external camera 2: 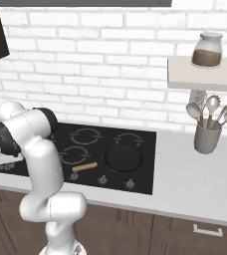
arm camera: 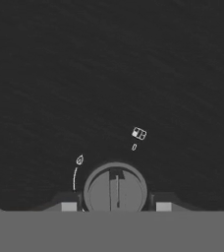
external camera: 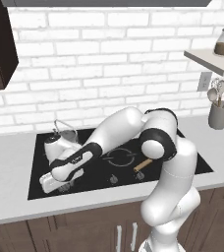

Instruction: Pick the kettle from the counter and place it on a stove burner. Then turn the burner on.

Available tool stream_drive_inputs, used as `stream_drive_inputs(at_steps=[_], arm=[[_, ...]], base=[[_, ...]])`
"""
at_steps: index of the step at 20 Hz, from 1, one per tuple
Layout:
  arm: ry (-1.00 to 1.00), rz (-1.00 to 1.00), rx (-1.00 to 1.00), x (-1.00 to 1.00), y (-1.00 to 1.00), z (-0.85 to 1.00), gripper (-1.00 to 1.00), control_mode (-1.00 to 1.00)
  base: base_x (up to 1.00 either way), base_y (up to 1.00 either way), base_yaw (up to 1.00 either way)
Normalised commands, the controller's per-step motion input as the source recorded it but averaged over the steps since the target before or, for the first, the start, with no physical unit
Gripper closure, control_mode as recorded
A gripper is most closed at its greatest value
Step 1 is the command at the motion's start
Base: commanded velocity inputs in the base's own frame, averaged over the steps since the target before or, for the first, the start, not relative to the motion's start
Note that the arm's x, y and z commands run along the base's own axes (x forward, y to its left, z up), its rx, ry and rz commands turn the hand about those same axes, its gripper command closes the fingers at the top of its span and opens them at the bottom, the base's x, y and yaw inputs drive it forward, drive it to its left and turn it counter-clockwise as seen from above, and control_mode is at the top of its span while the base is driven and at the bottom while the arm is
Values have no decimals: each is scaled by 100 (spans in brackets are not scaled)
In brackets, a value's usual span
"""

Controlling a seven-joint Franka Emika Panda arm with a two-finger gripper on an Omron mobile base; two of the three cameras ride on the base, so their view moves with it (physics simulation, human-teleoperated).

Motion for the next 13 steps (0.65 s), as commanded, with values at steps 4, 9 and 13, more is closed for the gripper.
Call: stream_drive_inputs(at_steps=[4,9,13], arm=[[0,27,0,-34,0,0,100,-100],[0,27,0,-31,0,0,100,-100],[0,25,0,-24,0,0,100,-100]], base=[[0,0,0],[0,0,0],[0,0,0]])
